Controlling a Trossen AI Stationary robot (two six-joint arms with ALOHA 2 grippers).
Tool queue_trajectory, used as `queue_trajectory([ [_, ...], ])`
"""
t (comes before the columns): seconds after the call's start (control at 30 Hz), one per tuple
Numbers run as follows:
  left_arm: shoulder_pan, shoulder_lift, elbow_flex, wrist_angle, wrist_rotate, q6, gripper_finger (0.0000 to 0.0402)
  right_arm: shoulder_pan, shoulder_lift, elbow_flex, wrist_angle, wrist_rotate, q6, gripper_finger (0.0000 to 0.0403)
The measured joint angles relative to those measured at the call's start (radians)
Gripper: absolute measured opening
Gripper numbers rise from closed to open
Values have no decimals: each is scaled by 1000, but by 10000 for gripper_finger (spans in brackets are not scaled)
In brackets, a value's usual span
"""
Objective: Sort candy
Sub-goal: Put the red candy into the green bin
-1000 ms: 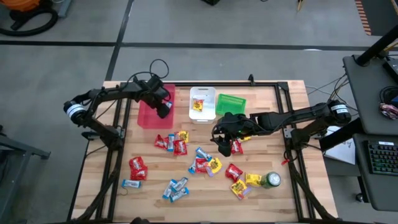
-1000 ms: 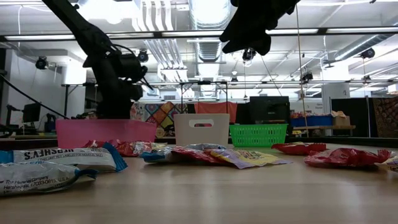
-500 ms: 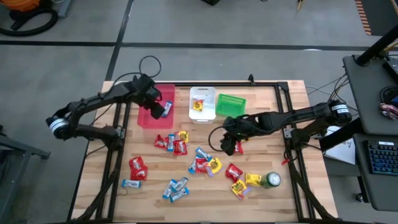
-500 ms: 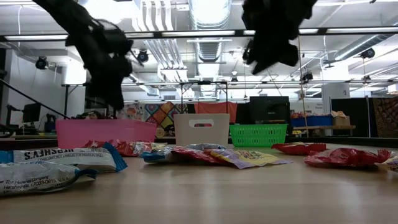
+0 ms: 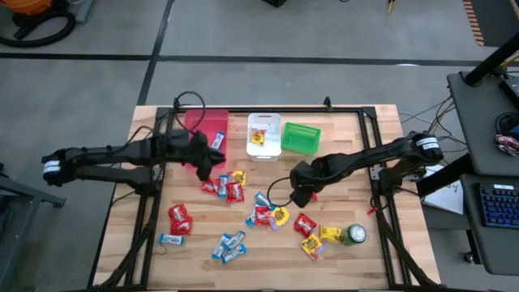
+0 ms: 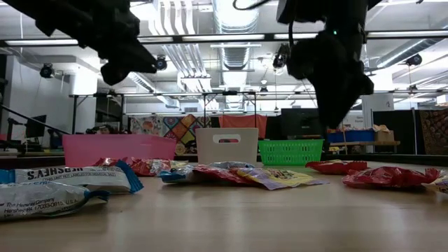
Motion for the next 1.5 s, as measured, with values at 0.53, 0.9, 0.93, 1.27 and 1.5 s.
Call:
queue_trajectory([
  [0.53, -275, 32, -1, 142, -205, -30, 81, 16, 201, 0, 1, -13, -9, 146],
  [0.9, -275, 67, 1, 141, -205, -30, 81, 16, 245, 3, 42, -11, -52, 51],
  [0.93, -275, 73, 1, 142, -205, -30, 81, 16, 244, 3, 42, -11, -56, 40],
  [1.27, -276, 147, 0, 141, -204, -55, 81, 18, 126, 0, 49, -9, -108, 9],
  [1.5, -277, 188, 0, 150, -203, -74, 81, 6, -6, 0, 88, 64, -147, 9],
])
